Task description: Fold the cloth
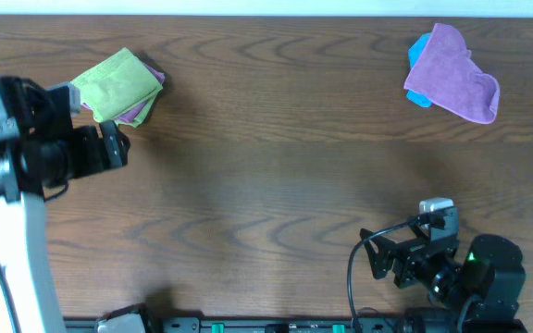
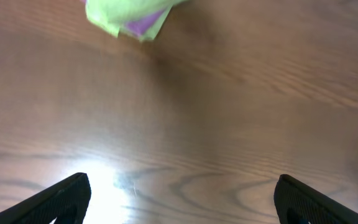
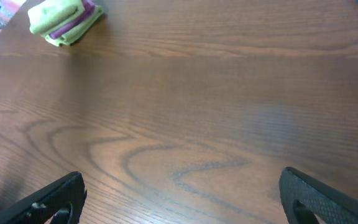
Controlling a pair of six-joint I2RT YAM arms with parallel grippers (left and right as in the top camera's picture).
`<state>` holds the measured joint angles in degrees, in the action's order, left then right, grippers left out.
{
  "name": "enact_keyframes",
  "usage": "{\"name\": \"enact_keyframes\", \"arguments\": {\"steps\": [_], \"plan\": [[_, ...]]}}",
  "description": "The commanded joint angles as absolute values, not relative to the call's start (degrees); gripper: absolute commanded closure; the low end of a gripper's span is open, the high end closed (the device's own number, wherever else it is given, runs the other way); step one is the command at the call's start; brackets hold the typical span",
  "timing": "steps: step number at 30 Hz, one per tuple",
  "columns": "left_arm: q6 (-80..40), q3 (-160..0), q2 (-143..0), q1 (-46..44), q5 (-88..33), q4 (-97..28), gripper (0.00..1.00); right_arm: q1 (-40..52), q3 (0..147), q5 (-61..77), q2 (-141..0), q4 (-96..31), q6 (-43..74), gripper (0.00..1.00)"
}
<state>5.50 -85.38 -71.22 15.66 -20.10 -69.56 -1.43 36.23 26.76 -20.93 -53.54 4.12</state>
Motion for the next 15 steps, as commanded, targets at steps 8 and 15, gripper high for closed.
{"name": "enact_keyframes", "arguments": {"steps": [8, 15], "plan": [[10.26, -78.00, -51.90, 11.77, -13.34, -65.06, 0.05, -1.96, 36.03, 26.98, -20.73, -53.60, 4.64, 0.01], [8.86, -55.13, -32.60, 8.45, -13.54, -50.24, 0.05, -1.96, 36.03, 26.98, -20.73, -53.60, 4.64, 0.01]]}}
